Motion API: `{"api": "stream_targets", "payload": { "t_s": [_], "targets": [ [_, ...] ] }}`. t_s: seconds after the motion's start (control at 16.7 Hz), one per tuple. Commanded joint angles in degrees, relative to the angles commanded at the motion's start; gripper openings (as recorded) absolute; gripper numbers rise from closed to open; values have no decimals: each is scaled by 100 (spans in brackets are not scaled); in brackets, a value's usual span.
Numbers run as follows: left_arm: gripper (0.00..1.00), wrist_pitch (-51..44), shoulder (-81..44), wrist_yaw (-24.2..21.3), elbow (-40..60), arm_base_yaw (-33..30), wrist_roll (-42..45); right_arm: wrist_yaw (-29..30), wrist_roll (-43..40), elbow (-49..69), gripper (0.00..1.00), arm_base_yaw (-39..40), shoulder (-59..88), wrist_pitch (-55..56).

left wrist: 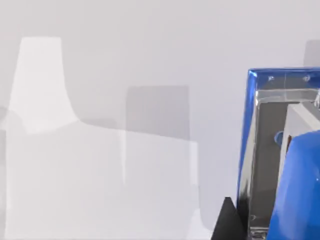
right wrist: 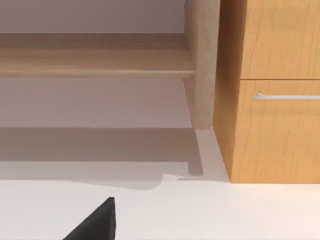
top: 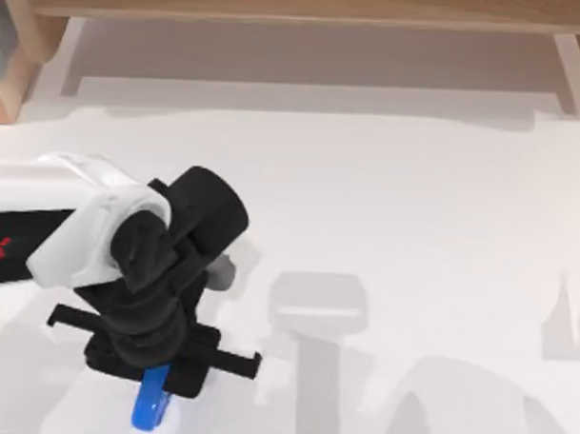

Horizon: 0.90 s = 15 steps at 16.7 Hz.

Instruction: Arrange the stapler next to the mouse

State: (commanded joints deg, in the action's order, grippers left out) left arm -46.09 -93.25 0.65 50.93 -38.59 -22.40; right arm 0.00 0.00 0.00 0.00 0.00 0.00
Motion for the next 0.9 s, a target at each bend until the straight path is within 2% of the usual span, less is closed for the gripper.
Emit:
{"api": "stream_targets", "payload": {
  "t_s": [0.24, 0.42, 0.6, 0.9],
  "targets": [
    [0, 9, -33, 2, -6, 12, 16, 0, 0, 0, 100, 0, 0, 0],
    [0, -161, -319, -3, 379, 344, 259, 0, 0, 0, 100, 0, 0, 0],
    [0, -506, -987, -13, 1295, 1067, 761, 0, 0, 0, 100, 0, 0, 0],
    [0, -1226, -2316, -22, 3319, 2707, 1902, 0, 0, 0, 100, 0, 0, 0]
  ]
}}
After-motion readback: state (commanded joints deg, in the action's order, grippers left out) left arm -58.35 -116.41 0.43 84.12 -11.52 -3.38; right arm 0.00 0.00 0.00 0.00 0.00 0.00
